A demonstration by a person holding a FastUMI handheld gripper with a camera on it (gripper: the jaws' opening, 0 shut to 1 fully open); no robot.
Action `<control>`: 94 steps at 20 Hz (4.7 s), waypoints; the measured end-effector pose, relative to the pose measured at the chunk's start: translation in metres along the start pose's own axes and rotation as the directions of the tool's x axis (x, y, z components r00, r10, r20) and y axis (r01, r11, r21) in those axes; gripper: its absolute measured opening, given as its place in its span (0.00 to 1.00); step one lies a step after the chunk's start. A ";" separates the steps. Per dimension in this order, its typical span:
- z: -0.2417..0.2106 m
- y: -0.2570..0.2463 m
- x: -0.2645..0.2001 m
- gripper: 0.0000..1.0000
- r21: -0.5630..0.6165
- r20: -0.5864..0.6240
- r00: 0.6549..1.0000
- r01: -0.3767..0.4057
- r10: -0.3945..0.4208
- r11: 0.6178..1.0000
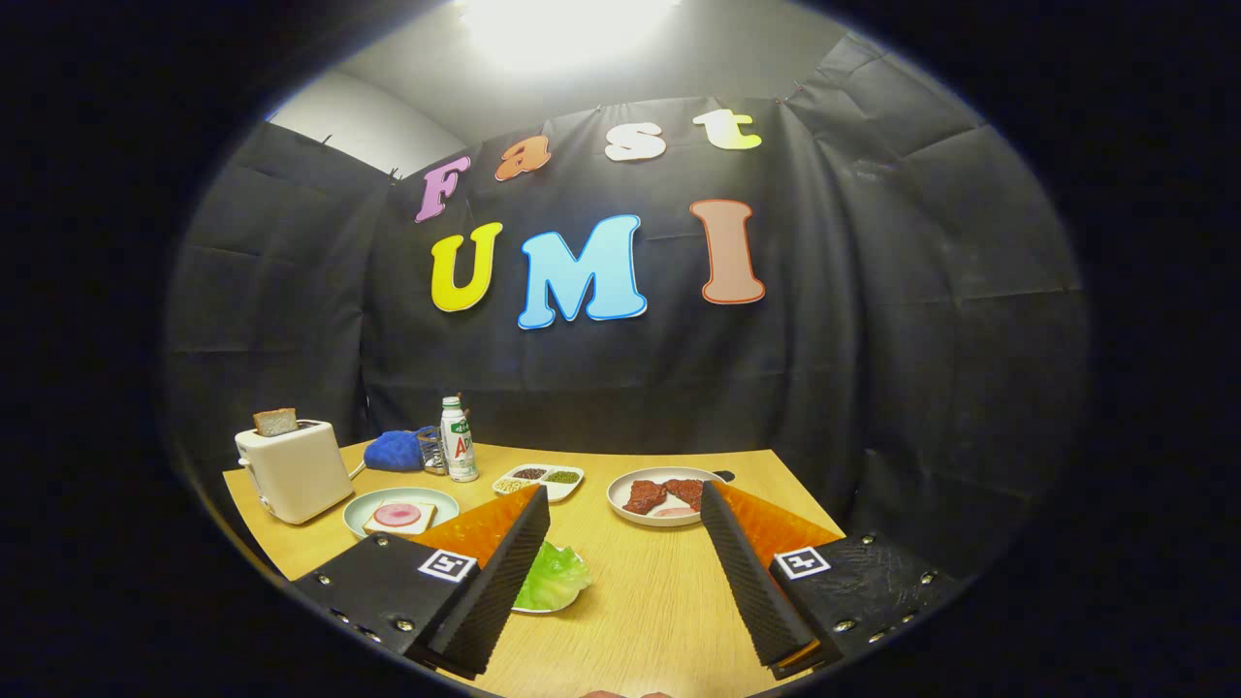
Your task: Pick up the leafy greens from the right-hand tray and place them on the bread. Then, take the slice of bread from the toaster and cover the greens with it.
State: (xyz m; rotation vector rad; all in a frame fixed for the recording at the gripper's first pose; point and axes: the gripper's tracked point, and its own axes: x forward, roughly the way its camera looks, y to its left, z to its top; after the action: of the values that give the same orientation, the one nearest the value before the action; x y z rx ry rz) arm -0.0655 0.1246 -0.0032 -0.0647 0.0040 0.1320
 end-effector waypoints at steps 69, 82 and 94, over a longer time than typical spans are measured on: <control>-0.063 0.135 0.051 0.01 -0.058 -0.229 0.948 -0.238 0.219 0.970; -0.051 0.227 0.069 0.01 -0.039 -0.205 0.921 -0.345 0.330 0.938; -0.077 0.320 0.105 0.01 0.004 -0.245 0.865 -0.450 0.437 0.893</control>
State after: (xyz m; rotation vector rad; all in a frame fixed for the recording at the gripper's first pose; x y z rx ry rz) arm -0.0037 0.4498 -0.1016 -0.1333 0.2604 0.5887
